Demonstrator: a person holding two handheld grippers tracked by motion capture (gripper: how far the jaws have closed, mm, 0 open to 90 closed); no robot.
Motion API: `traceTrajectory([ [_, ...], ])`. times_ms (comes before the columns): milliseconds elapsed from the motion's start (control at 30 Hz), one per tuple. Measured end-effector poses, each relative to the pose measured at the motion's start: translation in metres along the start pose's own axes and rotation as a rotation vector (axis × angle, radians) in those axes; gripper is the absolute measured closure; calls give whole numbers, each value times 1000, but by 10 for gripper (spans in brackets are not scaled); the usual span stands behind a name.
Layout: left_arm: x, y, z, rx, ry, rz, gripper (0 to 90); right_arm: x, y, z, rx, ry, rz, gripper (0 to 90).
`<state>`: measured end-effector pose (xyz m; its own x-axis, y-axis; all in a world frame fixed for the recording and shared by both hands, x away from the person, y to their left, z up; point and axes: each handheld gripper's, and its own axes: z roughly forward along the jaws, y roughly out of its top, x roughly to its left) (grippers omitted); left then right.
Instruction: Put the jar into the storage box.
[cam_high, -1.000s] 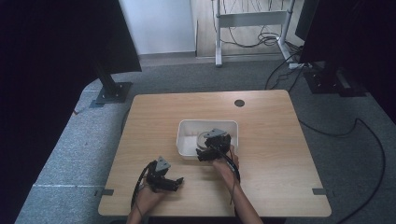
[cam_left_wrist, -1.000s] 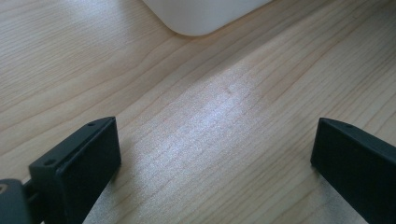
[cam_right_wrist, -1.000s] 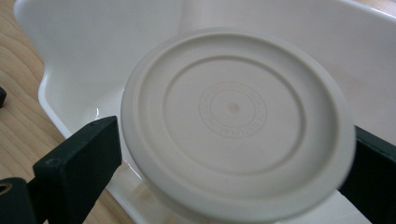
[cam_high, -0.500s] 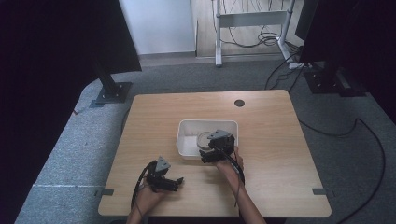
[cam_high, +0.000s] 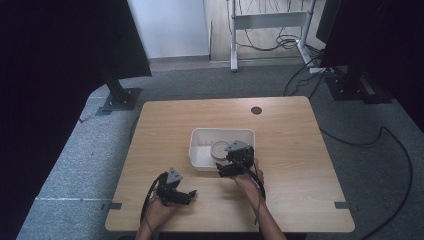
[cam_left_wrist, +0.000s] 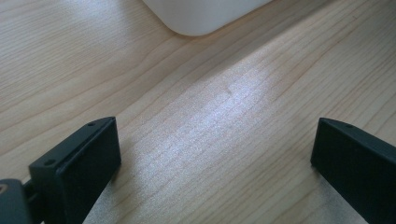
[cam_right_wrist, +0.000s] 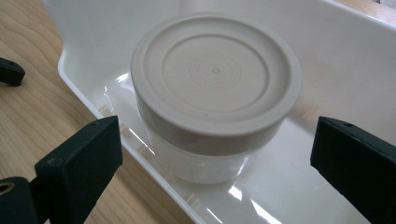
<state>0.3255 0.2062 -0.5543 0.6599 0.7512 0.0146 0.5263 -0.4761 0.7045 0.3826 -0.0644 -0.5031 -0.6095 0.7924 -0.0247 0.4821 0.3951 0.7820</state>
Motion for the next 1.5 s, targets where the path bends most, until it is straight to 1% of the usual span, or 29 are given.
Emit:
traceTrajectory([
  [333,0,0,0,1,0,2,13,-3,-9,-9,-1,2,-8,18],
  [667,0,0,0,1,0,1,12,-4,-14,-20,-10,11,-30,19],
  [767,0,0,0,1,0,1,12,-5,-16,-24,-15,20,-27,19],
  [967,0,0,0,1,0,0,12,-10,-24,-32,-15,12,-18,28],
  [1000,0,0,0,1,0,0,12,-11,-25,-33,-20,19,-17,32],
  [1100,0,0,0,1,0,0,13,-10,-27,-37,-20,24,-30,29],
  [1233,0,0,0,0,0,0,12,-11,-28,-42,-29,24,-35,28],
  [1500,0,0,0,2,0,2,13,-10,-33,-50,-34,28,-35,28],
])
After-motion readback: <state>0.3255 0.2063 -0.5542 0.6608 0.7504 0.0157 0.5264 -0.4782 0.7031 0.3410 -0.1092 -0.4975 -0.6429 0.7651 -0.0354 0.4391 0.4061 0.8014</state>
